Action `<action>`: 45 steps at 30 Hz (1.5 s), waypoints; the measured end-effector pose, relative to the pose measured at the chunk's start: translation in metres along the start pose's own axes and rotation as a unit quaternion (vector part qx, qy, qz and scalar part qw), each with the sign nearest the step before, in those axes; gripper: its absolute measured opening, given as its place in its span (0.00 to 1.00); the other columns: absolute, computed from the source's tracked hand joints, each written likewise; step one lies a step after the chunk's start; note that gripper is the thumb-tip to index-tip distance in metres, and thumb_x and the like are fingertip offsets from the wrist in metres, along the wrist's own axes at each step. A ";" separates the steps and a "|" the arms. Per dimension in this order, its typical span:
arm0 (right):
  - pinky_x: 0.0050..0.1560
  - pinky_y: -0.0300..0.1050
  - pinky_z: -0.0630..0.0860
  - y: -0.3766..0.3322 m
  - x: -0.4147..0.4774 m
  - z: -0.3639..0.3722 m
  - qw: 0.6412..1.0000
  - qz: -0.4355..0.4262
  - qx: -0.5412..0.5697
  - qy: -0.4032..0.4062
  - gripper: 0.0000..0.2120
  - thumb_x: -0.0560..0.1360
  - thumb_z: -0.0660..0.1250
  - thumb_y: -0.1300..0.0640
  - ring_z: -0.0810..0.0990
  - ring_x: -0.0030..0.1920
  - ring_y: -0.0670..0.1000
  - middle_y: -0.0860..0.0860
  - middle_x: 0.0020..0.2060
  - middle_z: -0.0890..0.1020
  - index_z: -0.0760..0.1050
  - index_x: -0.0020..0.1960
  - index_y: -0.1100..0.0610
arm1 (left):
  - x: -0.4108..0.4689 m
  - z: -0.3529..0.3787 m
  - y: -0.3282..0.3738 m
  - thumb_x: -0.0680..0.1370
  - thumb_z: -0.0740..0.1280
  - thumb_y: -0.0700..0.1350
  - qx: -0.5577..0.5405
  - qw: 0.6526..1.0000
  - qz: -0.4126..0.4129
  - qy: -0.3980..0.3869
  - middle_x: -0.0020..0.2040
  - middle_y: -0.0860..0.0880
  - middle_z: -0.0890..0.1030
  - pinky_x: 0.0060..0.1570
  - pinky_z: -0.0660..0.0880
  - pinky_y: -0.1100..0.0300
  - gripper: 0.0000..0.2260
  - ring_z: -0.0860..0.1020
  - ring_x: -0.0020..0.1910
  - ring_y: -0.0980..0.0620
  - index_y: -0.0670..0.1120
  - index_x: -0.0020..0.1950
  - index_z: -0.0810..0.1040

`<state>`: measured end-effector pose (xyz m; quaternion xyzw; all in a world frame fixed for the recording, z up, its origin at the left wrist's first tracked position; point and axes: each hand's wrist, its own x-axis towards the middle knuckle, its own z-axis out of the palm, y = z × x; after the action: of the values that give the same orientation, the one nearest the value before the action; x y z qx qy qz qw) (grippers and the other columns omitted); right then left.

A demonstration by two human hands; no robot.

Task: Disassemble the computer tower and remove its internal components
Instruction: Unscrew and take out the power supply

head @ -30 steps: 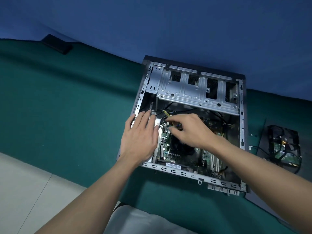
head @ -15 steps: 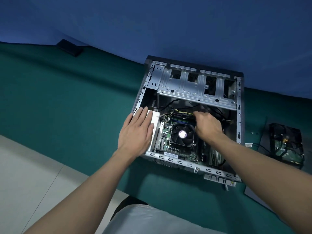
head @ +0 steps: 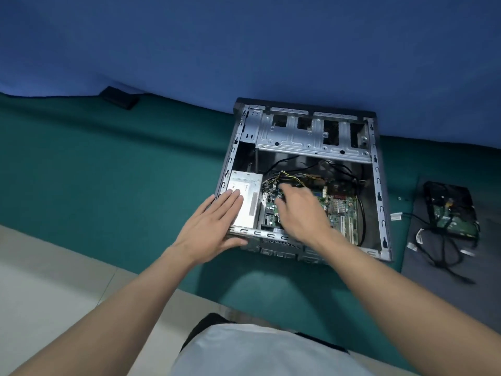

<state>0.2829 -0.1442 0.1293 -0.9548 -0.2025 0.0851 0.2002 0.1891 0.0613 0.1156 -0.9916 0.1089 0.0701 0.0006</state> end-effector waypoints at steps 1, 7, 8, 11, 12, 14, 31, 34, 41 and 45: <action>0.52 0.57 0.78 -0.013 -0.006 0.003 1.000 -0.009 0.003 -0.001 0.19 0.81 0.55 0.47 0.78 0.50 0.55 0.53 0.48 0.81 0.67 0.66 0.56 | 0.000 0.000 -0.004 0.78 0.51 0.68 0.004 1.000 0.018 0.002 0.79 0.50 0.43 0.75 0.39 0.55 0.39 0.39 0.77 0.53 0.46 0.79 0.42; 0.46 0.52 0.71 -0.047 -0.037 0.036 0.990 -0.055 -0.129 -0.003 0.36 0.77 0.40 0.33 0.78 0.49 0.57 0.54 0.49 0.80 0.52 0.76 0.56 | -0.003 0.003 -0.013 0.81 0.62 0.44 -0.001 0.996 0.080 0.032 0.79 0.45 0.44 0.75 0.39 0.54 0.34 0.41 0.78 0.47 0.41 0.79 0.43; 0.46 0.51 0.71 -0.046 -0.039 0.037 0.987 -0.060 -0.146 -0.001 0.39 0.76 0.39 0.31 0.78 0.51 0.56 0.54 0.52 0.80 0.51 0.77 0.56 | -0.003 0.003 -0.015 0.81 0.62 0.43 0.006 0.996 0.085 0.034 0.79 0.45 0.42 0.74 0.36 0.54 0.35 0.40 0.77 0.46 0.41 0.78 0.41; 0.48 0.49 0.71 -0.043 -0.044 0.039 0.973 -0.087 -0.211 -0.016 0.47 0.71 0.45 0.26 0.77 0.54 0.55 0.54 0.58 0.77 0.49 0.77 0.58 | -0.001 0.004 -0.019 0.80 0.64 0.42 0.017 0.995 0.098 0.029 0.79 0.44 0.40 0.71 0.30 0.55 0.37 0.37 0.77 0.44 0.41 0.78 0.39; 0.49 0.49 0.71 -0.044 -0.045 0.043 0.969 -0.085 -0.231 -0.013 0.47 0.72 0.51 0.27 0.76 0.55 0.54 0.53 0.59 0.77 0.48 0.77 0.59 | -0.001 0.004 -0.019 0.80 0.65 0.42 0.014 0.995 0.098 0.028 0.79 0.44 0.40 0.71 0.30 0.55 0.38 0.36 0.76 0.43 0.40 0.78 0.40; 0.51 0.49 0.70 -0.050 -0.047 0.051 0.968 -0.059 -0.244 0.006 0.47 0.71 0.63 0.33 0.76 0.56 0.54 0.52 0.59 0.77 0.47 0.77 0.58 | -0.001 0.007 -0.018 0.78 0.66 0.38 0.010 0.995 0.092 0.038 0.79 0.43 0.41 0.72 0.32 0.53 0.39 0.37 0.76 0.41 0.40 0.78 0.41; 0.42 0.46 0.73 -0.046 -0.050 0.063 0.959 -0.057 -0.256 0.110 0.40 0.66 0.72 0.48 0.80 0.44 0.53 0.52 0.56 0.81 0.65 0.72 0.63 | -0.001 0.014 -0.015 0.64 0.66 0.24 0.036 0.984 0.127 0.116 0.72 0.30 0.63 0.69 0.60 0.36 0.34 0.57 0.73 0.29 0.28 0.71 0.63; 0.42 0.47 0.73 -0.047 -0.048 0.062 0.961 -0.051 -0.250 0.103 0.42 0.65 0.73 0.46 0.80 0.44 0.52 0.51 0.55 0.81 0.65 0.72 0.62 | 0.000 0.011 -0.013 0.65 0.71 0.27 0.018 0.986 0.119 0.116 0.71 0.31 0.66 0.67 0.64 0.37 0.33 0.60 0.72 0.29 0.29 0.70 0.66; 0.39 0.47 0.70 -0.054 -0.046 0.061 0.969 -0.005 -0.235 0.081 0.45 0.61 0.76 0.48 0.78 0.42 0.52 0.49 0.48 0.81 0.63 0.74 0.56 | 0.003 0.017 -0.008 0.64 0.68 0.28 -0.014 0.985 0.088 0.149 0.66 0.32 0.72 0.63 0.69 0.36 0.29 0.67 0.68 0.30 0.28 0.66 0.71; 0.41 0.46 0.67 -0.065 -0.041 0.060 0.972 0.062 -0.219 0.060 0.48 0.61 0.76 0.47 0.79 0.44 0.51 0.48 0.45 0.82 0.59 0.76 0.54 | 0.008 0.022 0.001 0.73 0.52 0.32 -0.023 0.981 0.033 0.191 0.66 0.39 0.76 0.55 0.78 0.51 0.23 0.72 0.68 0.41 0.33 0.66 0.73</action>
<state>0.2083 -0.0864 0.1056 -0.9894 -0.1447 -0.0067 -0.0071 0.1936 0.0590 0.0929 -0.9823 0.1381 -0.1184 -0.0456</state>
